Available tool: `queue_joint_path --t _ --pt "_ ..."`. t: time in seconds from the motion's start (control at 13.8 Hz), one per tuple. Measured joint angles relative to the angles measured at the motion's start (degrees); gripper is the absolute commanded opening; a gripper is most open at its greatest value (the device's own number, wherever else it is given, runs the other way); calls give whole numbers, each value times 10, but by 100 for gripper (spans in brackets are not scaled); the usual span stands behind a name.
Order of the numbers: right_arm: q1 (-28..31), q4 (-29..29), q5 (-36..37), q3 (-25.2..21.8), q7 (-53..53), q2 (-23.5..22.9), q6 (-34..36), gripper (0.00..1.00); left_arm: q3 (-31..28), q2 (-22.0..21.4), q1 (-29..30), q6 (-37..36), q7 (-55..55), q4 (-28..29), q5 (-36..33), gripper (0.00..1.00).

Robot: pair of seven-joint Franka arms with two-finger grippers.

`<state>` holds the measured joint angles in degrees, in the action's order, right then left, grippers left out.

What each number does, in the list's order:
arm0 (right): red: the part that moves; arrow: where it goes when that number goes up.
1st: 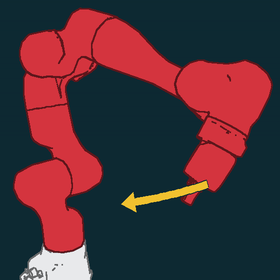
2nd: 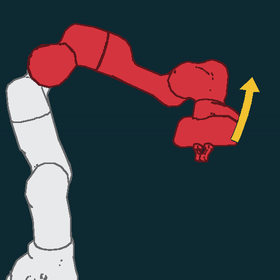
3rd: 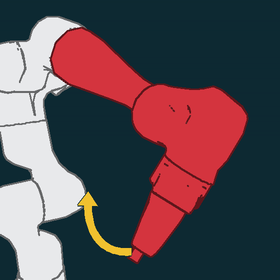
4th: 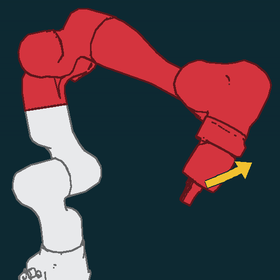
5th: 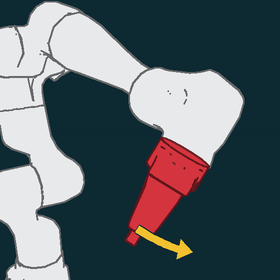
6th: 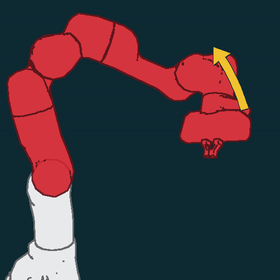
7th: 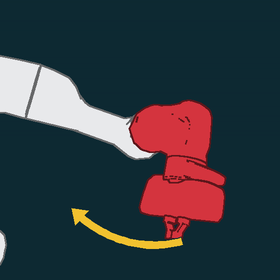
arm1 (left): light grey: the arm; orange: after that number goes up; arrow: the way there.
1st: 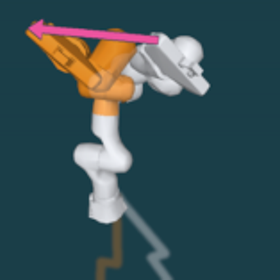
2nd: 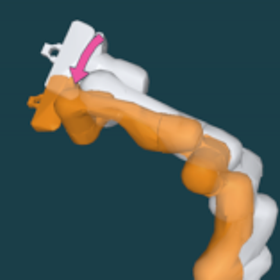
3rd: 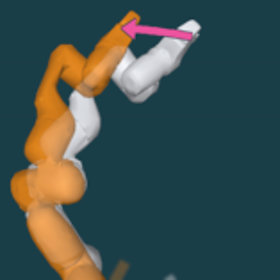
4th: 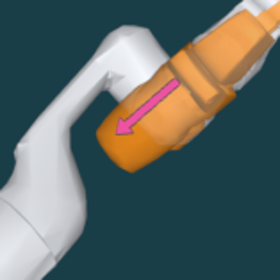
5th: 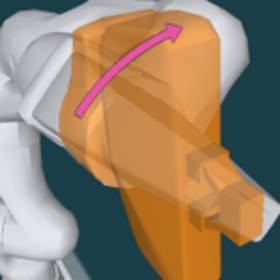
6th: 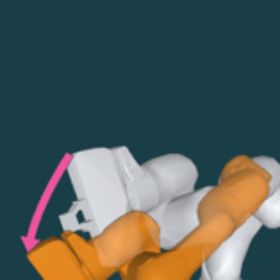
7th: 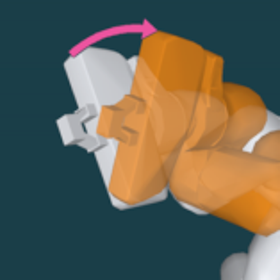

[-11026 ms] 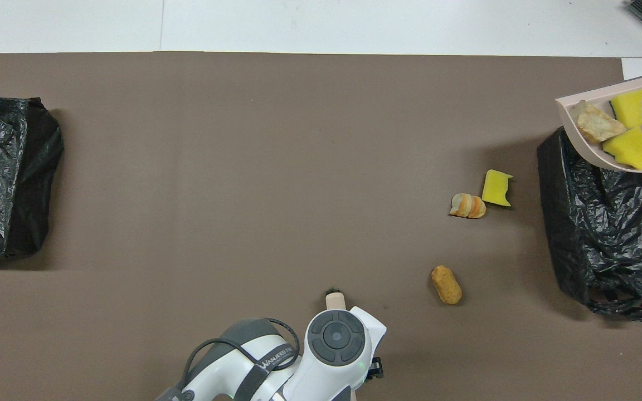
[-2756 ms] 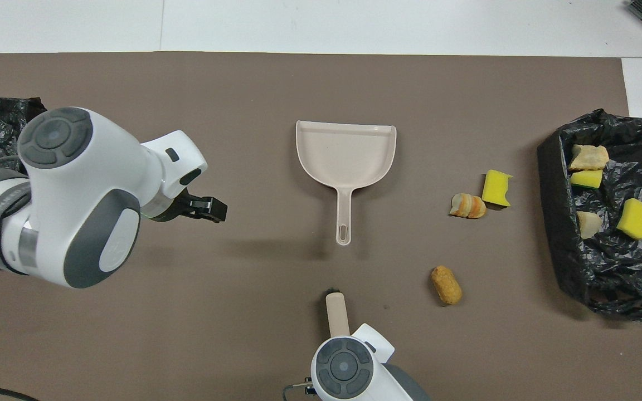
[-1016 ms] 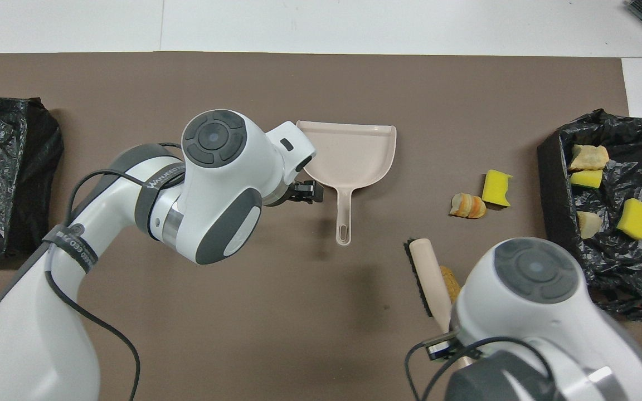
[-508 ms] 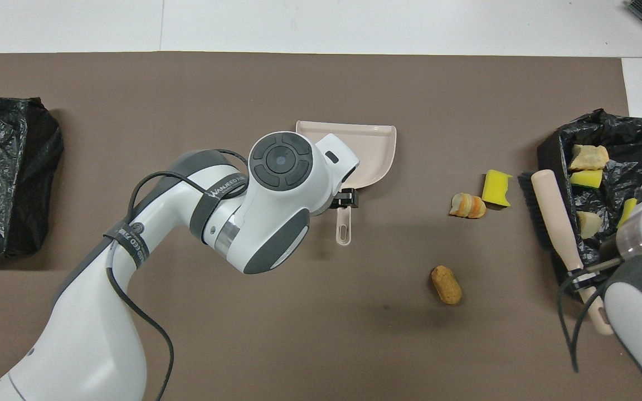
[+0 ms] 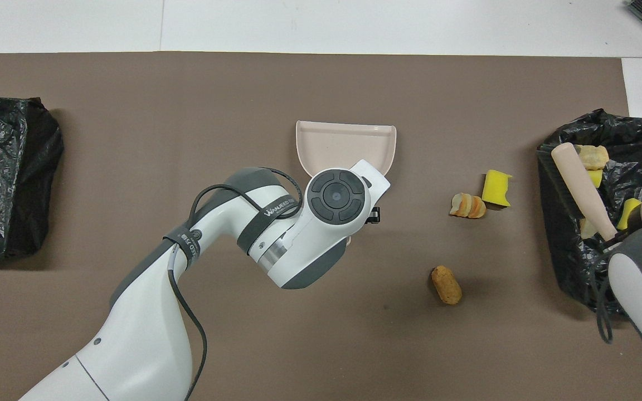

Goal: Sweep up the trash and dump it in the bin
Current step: 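Grasp the dustpan handle with the left gripper while the right gripper carries the brush, then place the dustpan near the debris while the right gripper sweeps toward it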

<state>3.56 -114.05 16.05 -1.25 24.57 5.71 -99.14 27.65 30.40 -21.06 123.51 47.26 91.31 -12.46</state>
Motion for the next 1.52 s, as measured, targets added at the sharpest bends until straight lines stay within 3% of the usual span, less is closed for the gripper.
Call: queue_joint_path --t 0.07,0.51,0.94,1.31,1.52 --pt "5 0 0 0 -15 -12 -12 0 0 0 0 1 0 0 0 0" --pt "1 1 0 11 -138 -83 -66 0 -5 -2 1 -9 0 -7 -1 0" --pt "-24 -1 82 13 -162 -142 -73 0 -7 -57 36 -126 -25 -20 0 0" --pt "-34 -7 81 15 -163 -162 -77 0 -8 -71 67 -210 -231 -19 31 0" --pt "-36 -13 76 15 -163 -164 -78 0 -9 -73 119 -221 -390 -19 109 0"
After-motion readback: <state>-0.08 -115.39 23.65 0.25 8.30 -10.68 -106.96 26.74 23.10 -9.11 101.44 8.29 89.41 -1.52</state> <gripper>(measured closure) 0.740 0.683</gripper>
